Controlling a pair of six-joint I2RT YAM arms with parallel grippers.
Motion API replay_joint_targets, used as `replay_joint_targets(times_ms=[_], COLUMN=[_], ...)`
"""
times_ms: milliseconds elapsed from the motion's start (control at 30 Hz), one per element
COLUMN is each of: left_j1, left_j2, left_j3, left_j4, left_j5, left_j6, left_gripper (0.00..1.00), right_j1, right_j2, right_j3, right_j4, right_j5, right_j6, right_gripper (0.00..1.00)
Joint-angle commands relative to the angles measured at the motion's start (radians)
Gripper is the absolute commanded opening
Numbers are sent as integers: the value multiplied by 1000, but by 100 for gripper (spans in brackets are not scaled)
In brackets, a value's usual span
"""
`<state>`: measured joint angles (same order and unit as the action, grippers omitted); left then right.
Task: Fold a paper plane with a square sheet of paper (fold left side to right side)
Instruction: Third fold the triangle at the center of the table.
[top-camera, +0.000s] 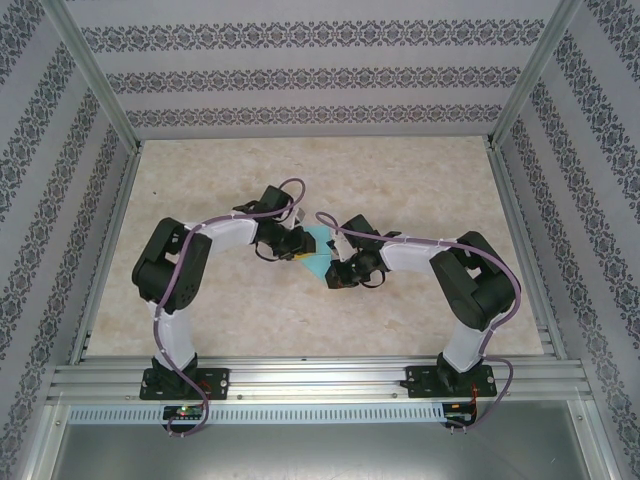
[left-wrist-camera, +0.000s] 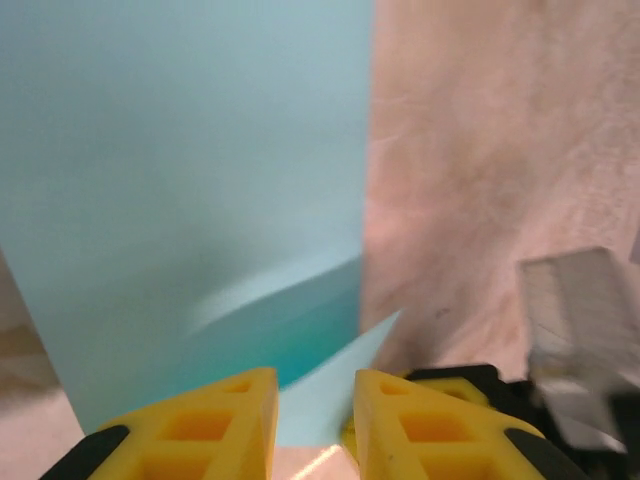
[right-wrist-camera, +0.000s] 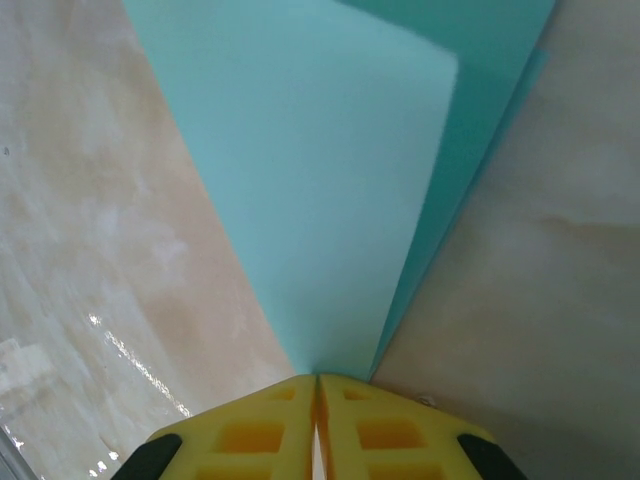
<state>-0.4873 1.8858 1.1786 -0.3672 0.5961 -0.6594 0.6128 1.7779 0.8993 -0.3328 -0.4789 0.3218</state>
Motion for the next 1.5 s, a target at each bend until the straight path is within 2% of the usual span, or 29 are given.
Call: replay_joint_targets(times_ms=[0,300,767,1033,1467], left_j1=[-29,-109,-119,-119,-55], left_j2=[-63,-46,19,67,57], left_j3=[-36,-110,-157,-182,-138], left_j4=[3,135,250,272,118], left_j5=[5,7,-11,-71,-228], left_j6=[-5,-132,-251,-281,-162], left_gripper=[26,20,17,17,22], right_j1=[9,17,28,31,50], right_j2=[64,69,74,81,98], right_j3=[-35,-33,-25,-17,-19], right_j4=[-107,-107,-111,-132,-160], right_j5=[59,70,75,91,130], right_j6=[14,18,14,9,6], right_gripper=[11,11,11,12,11])
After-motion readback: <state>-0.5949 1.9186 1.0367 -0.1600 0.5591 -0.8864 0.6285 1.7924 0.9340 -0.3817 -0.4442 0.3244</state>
